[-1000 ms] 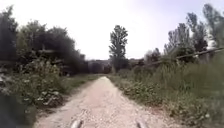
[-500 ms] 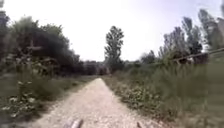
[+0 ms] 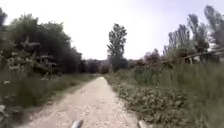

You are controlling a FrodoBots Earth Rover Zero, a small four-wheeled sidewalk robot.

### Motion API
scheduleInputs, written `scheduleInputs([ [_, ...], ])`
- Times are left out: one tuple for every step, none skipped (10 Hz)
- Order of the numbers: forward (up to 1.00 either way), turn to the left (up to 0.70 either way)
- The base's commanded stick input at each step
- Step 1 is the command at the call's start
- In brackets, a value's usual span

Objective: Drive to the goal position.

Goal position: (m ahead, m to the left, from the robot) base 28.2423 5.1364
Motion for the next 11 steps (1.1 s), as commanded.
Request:
scheduleInputs([
  [0.85, 0.00],
  [0.85, 0.00],
  [0.85, 0.00],
  [0.85, 0.00],
  [0.85, 0.00],
  [0.85, 0.00],
  [0.85, 0.00],
  [0.85, 0.00],
  [0.85, 0.00],
  [0.85, 0.00],
  [0.85, 0.00],
])
